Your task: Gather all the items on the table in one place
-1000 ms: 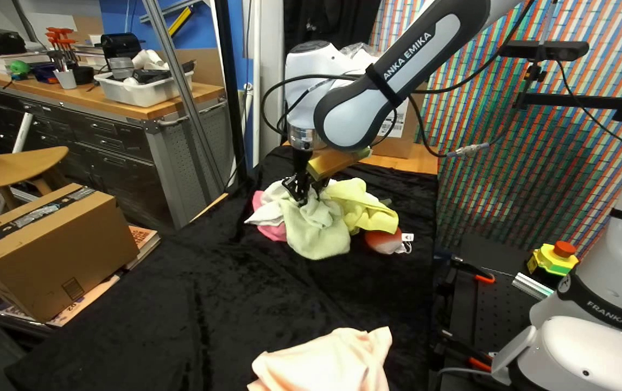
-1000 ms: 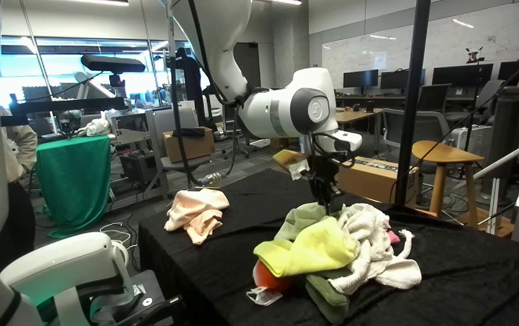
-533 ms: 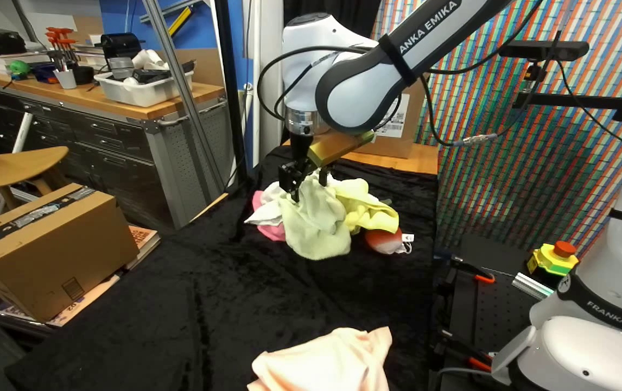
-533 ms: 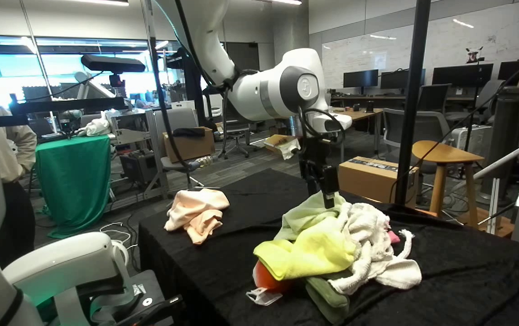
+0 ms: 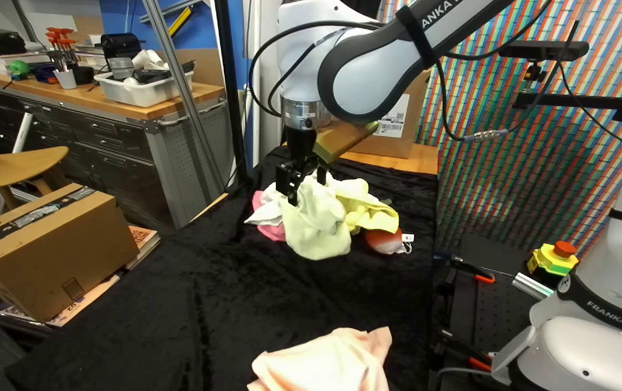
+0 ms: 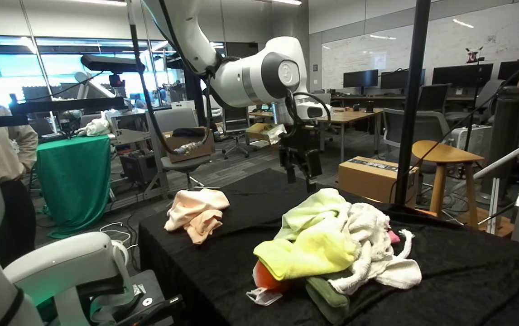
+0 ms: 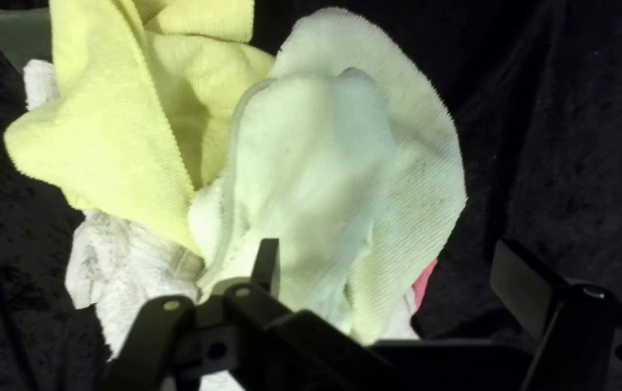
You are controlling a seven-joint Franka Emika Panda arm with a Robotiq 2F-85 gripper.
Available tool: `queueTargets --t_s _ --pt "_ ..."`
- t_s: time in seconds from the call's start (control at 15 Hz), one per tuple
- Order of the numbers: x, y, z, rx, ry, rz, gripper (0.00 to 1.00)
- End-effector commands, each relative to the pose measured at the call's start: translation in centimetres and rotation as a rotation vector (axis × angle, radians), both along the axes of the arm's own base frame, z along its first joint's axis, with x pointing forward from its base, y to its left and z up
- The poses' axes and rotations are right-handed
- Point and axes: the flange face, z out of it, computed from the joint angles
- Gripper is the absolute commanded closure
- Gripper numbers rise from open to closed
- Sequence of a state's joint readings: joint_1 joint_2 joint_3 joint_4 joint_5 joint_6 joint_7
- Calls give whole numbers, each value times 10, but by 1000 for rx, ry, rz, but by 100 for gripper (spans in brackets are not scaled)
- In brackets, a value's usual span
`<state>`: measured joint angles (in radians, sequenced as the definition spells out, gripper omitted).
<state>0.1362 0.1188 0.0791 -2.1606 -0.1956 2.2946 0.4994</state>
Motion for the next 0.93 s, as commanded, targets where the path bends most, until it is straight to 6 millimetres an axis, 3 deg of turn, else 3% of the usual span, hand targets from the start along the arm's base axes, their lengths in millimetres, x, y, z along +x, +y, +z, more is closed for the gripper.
queueTargets --t_s 0.0,0.4,0.87 --pt "-19 31 -10 69 59 128 0" --pt "-53 76 -38 223 158 208 0" --pt "-80 107 -69 354 263 190 0"
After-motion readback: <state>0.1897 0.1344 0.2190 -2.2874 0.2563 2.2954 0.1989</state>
